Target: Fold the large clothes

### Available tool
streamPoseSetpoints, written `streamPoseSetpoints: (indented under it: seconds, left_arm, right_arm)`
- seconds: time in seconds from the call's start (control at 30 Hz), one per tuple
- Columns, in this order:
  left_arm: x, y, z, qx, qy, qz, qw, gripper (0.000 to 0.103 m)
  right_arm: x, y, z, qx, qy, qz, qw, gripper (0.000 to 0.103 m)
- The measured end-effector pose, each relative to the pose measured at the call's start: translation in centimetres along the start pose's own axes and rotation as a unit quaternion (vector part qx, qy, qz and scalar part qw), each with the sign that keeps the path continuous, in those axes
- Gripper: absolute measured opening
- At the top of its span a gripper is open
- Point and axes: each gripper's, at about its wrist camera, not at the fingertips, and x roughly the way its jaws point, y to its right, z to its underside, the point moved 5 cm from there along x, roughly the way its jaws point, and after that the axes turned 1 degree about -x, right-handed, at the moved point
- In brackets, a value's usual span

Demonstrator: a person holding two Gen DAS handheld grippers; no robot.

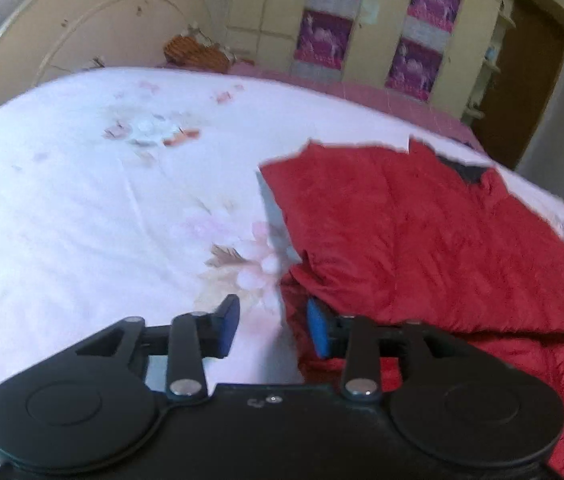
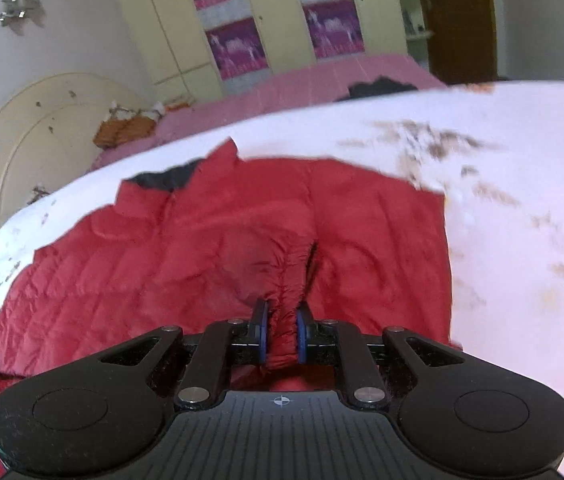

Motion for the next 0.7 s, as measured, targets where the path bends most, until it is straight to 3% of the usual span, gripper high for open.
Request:
streamPoseSetpoints:
  seconds: [0.13,0.2,0.33,0.4,0.43,0.5,0.57,0.63,0.67,0.7]
  left_arm:
    - [-3.2,0.3,-1.4,-0.009,0.061,0.022,0.9978,0.040]
    - [-3.3,1.5,-2.1,0.006,0.073,0.041,0.9965,0.040]
    - [-0.1,4.6,-2.4,0.045,0.033,0.075,0.9956,0.040]
    - [2.4,5.3,-1.6,0.063,-0.001,0.059,0.9963,0.042]
    - [3.5,5.2,-1.0,0.065,-0.017,0.047,0.9966,0.042]
    - [4.1,5.1,-0.6,0.062,-0.011,0.048,0.9968,0.042]
    - [3.7,5.2,-0.7,0.072,-0.015,0.043,0.9963,0.041]
    - [2.6,5.0,-1.4,0.067,-0.005,0.046,0.9967,0.050]
    - [2.1,4.9,-2.0,0.063,0.010,0.047,0.9968,0.075]
    - [2.1,4.9,-2.6,0.063,0.025,0.042,0.9968,0.084]
  right_arm:
    - [-2.4,0.2,-0.5,-0.008,0.028,0.007,1.000,0.014]
    - [-2.9,0.1,-1.2,-0.011,0.041,0.010,0.999,0.014]
    - [-1.7,-0.7,-2.3,-0.021,0.048,0.011,0.999,0.014]
    - [-0.5,-0.9,-2.1,-0.037,0.043,0.019,0.998,0.014]
    - [0.6,-0.7,-1.8,-0.042,0.027,0.021,0.999,0.014]
    - [3.3,0.0,-0.4,-0.042,-0.031,0.023,0.998,0.014]
    - [3.2,0.2,-0.6,-0.043,-0.029,0.023,0.998,0.014]
    - [1.5,0.1,-1.5,-0.043,0.000,0.027,0.999,0.014]
    - [0.8,-0.1,-1.9,-0.042,0.014,0.020,0.999,0.014]
    - [0.3,-0.4,-2.3,-0.042,0.024,0.014,0.999,0.014]
